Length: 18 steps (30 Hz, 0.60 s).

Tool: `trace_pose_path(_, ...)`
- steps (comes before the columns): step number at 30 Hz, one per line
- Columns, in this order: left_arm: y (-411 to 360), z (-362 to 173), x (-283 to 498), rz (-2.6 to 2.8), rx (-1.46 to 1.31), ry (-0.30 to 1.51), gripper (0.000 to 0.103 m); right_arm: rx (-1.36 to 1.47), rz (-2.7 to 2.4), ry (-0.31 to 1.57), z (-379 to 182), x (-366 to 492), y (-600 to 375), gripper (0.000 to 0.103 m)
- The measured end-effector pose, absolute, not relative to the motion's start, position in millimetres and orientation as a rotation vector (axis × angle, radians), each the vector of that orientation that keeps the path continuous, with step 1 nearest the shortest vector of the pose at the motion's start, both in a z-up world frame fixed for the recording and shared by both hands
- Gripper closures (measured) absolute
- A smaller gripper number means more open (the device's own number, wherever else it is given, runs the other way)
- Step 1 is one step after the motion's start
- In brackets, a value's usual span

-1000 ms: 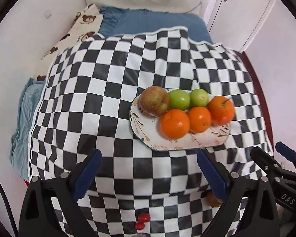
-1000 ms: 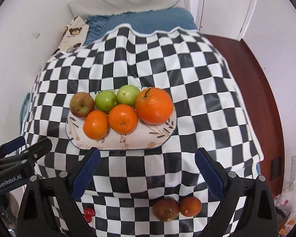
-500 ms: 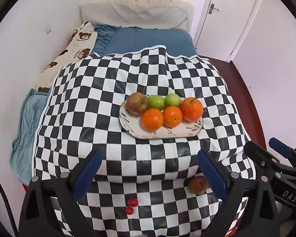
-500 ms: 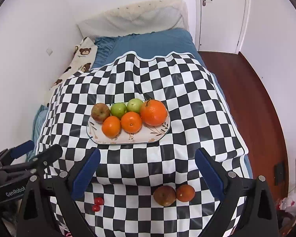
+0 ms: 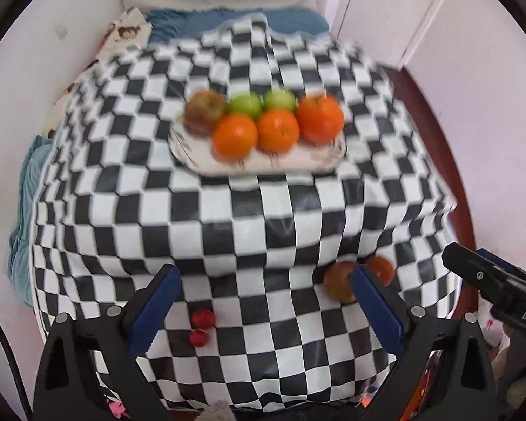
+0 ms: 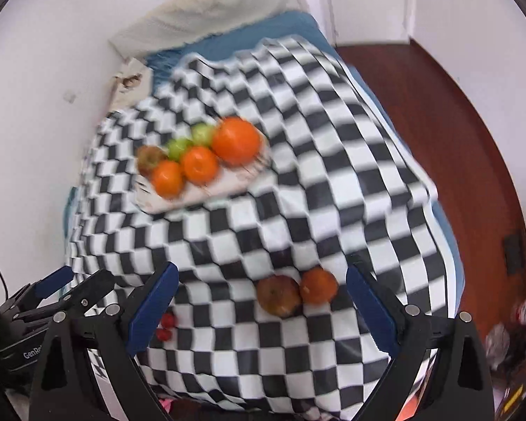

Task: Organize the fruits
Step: 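Grasp the red apple with the left tool while the right grasps the orange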

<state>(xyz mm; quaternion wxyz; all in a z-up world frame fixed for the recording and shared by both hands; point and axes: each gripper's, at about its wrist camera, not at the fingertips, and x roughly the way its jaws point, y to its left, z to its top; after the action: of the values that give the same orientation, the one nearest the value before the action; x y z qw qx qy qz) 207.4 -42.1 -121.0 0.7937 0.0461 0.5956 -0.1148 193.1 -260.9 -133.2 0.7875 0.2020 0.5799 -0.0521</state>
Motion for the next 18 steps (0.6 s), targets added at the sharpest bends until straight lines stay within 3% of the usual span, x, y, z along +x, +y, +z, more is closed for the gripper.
trace_pose_path(6,-77,-186,205,-0.234,0.150,1.412,0.003,0.693,-0.127,1.406,-232,188,-305,0.007)
trace_pose_path(10,-98,-217,203,-0.229,0.205,1.462,0.003,0.847,-0.132,1.482,-289,186,-321,0.023)
trace_pose_path(18,-128,-243,197,-0.236,0.280,1.503,0.003,0.956,-0.130,1.527,-339,188,-323,0.035)
